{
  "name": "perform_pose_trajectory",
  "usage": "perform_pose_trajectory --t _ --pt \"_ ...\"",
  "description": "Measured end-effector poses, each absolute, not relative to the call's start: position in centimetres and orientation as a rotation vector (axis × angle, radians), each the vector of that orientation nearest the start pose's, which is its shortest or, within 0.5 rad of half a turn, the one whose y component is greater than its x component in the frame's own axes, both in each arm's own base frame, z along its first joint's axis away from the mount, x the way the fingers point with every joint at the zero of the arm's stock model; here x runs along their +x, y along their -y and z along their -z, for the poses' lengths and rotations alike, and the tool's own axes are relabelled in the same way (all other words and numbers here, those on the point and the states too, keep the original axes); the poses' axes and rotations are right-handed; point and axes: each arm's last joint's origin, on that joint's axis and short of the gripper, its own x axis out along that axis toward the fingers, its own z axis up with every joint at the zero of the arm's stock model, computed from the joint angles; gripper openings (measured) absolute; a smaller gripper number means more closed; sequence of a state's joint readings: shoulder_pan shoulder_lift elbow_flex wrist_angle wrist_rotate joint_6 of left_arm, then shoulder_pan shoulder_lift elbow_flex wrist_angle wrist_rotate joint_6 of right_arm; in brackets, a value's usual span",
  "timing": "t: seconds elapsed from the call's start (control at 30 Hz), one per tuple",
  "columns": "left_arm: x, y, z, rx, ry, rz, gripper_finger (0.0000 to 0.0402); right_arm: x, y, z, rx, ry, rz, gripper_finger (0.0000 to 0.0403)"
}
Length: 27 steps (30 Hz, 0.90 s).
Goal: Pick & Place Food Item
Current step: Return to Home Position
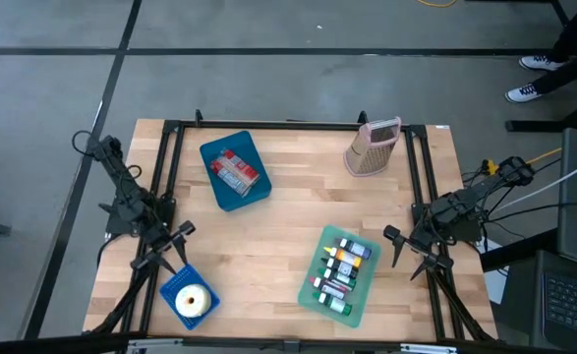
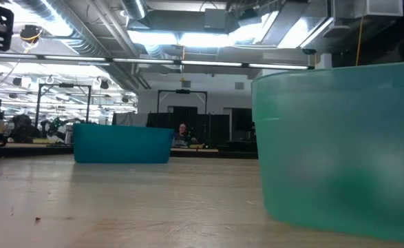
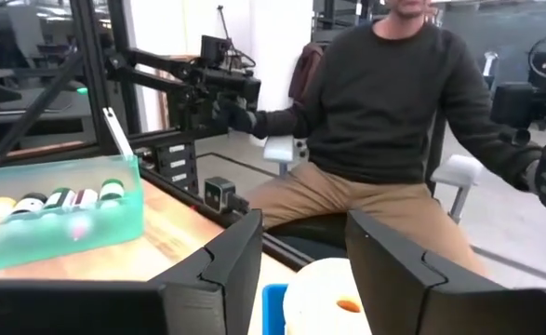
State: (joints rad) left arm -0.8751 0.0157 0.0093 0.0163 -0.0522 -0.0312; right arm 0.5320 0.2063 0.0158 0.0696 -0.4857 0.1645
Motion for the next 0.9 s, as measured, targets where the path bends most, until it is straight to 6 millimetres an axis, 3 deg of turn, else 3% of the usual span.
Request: perform_pose_trajectory --t 0.23,0.43,0.77,0.9 --pt "6.7 7.8 -16.0 0.078 -0.047 0.837 0.0153 8.5 -6.5 -15.9 0.109 -0.191 -1.0 0.0254" --pt "7.0 7.6 -16.2 0.044 -0.046 0.695 0.0157 8.5 -6.5 -15.9 0.161 -0.219 -0.995 0.0254" --pt "6.7 7.7 -17.3 -0.066 0.035 0.803 0.0154 8.5 -6.5 -15.9 0.156 -0.217 -0.995 0.0254" --pt "7.3 6.9 -16.5 -0.024 -0.026 0.553 0.0157 8.5 -6.5 -15.9 0.132 -0.204 -0.998 0.0254"
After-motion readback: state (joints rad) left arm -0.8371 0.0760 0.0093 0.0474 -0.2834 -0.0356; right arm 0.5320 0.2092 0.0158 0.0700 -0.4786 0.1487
